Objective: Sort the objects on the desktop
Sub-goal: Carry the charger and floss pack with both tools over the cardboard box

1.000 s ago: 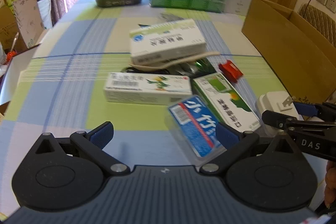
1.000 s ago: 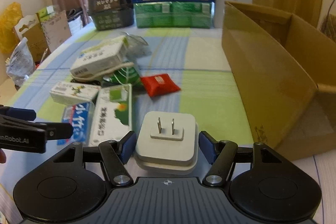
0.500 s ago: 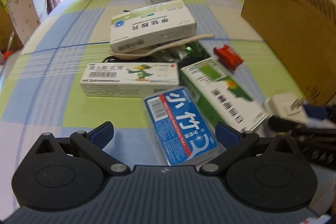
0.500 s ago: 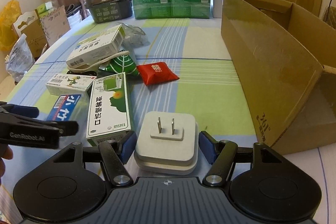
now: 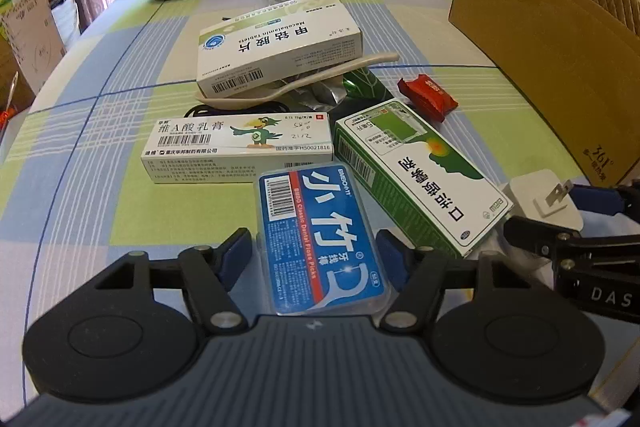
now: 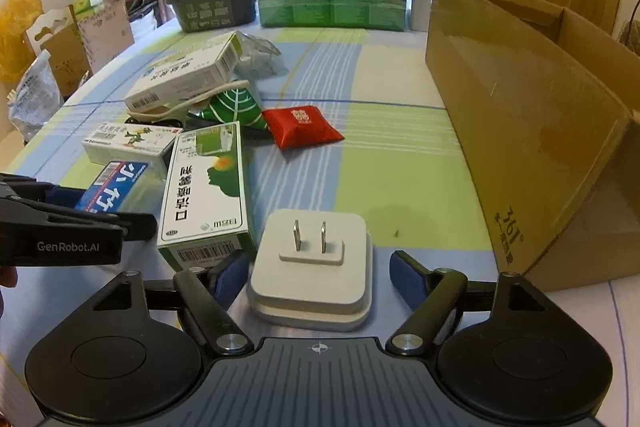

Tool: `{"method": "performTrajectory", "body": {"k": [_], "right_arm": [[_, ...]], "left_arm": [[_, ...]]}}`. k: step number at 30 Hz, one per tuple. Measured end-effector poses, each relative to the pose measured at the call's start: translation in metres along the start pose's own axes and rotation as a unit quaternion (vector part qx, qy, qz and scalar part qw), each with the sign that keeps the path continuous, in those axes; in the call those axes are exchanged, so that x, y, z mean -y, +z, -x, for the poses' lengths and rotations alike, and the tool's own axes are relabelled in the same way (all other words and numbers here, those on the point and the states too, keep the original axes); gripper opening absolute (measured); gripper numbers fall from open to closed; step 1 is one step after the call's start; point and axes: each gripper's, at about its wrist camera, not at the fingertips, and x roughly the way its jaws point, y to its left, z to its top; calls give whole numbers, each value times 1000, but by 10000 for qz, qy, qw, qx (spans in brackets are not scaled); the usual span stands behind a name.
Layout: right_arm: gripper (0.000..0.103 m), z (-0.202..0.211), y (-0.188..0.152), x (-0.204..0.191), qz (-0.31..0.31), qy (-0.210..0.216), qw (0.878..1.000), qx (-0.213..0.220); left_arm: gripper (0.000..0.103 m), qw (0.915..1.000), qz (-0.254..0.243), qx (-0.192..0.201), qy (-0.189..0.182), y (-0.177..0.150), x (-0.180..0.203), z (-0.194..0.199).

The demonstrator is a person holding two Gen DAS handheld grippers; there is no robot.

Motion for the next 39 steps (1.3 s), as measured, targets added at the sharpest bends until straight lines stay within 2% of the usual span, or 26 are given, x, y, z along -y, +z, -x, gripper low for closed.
{"method": "performTrajectory", "body": {"k": [1,8,10,14,16,20,29,34,39], "right_arm": [[75,-1,0,0,1,-4,10000,-9],[73,-4,-3,-3,70,-87,9999,-102],[62,-3,-3,-3,70,-119,9999,-72],[62,-3,-2,-2,70,-138,9998,-82],[62,-3,-2,-2,71,-138,9998,-82],[62,-1,-1,-1,6,-149,9999,-47],[62,24,15,-2,-20,-142,9993,348],[62,61,33,6,-58,-157,9973,714],[62,105,64,32,-173,-357,9927,1143]], "left_arm": [[60,10000,-13,12,9,0,0,0],[61,9999,-81,109,84,-1,2,-2],[61,9998,-101,135,102,-1,3,-2],[61,9998,-58,156,91,-1,2,-2],[56,9998,-49,169,69,-2,3,-2],[55,9998,-14,173,84,-1,3,-1],[54,9994,-148,295,90,4,7,18],[54,9989,-153,441,27,16,16,44],[54,9972,-233,682,-188,41,43,76]]}}
